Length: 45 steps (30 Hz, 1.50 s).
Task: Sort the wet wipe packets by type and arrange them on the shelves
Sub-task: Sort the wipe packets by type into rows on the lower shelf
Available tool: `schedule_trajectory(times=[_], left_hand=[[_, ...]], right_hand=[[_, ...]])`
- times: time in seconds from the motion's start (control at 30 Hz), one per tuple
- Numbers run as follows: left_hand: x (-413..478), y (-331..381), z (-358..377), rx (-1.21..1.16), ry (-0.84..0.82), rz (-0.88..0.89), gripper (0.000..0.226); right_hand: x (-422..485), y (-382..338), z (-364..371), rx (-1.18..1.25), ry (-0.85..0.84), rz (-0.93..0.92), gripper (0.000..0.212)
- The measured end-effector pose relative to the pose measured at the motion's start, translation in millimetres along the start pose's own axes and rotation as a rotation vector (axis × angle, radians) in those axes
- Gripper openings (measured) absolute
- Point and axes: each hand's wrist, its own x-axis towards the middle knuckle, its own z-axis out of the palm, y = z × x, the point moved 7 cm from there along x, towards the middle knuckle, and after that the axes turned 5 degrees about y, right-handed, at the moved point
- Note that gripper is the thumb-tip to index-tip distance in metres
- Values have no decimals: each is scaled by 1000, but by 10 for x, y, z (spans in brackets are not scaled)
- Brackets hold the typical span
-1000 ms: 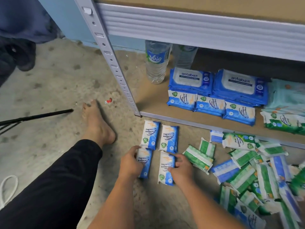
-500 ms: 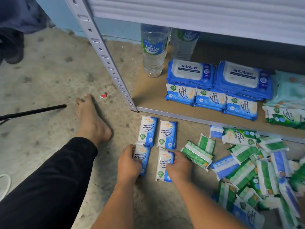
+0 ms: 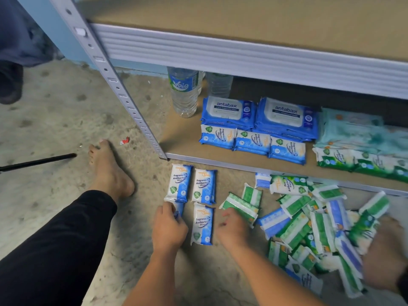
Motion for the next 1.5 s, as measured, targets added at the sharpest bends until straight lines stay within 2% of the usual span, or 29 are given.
schedule_trajectory(times=[0.1, 0.2, 0.27, 0.33, 0.53, 0.67, 0.8, 0.97, 1.13, 1.23, 1.37, 1.5], left_hand=[[-150, 271, 111, 79, -152, 109, 18], [-355, 507, 231, 172, -295, 181, 27], [-506, 658, 313, 227, -343, 248, 39], [-681, 835, 370, 258, -371, 314, 40], [-1214, 1463, 601, 225, -396, 418, 42], [-1467, 1767, 870, 232, -413, 455, 50], [-1585, 1952, 1147, 463, -359, 520, 54], [-1559, 2032, 1513, 678, -411, 520, 66], [-1479, 2076, 1836, 884, -419, 641, 68], [-1433, 2107, 1985, 936, -422, 715, 69], [-1332, 2116, 2129, 1010, -421, 719, 77], [-1266, 2160, 2219, 1077, -478, 725, 98]], right_hand=[[-68, 275, -533, 13, 65, -12, 20], [-135, 703, -1137, 41, 143, 48, 17], [-180, 1002, -1546, 52, 199, 77, 16], [-214, 1299, -1885, 49, 230, 97, 15], [-222, 2000, -2431, -60, 115, 174, 26], [-206, 2227, -2612, -74, 94, 169, 39], [-72, 2320, -2648, -113, 101, 139, 63], [130, 2457, -2603, -204, 112, 140, 59], [272, 2498, -2518, -250, 81, 168, 71], [353, 2490, -2473, -269, 78, 192, 76], [420, 2511, -2461, -326, 106, 180, 75], [449, 2527, -2476, -392, 117, 127, 76]])
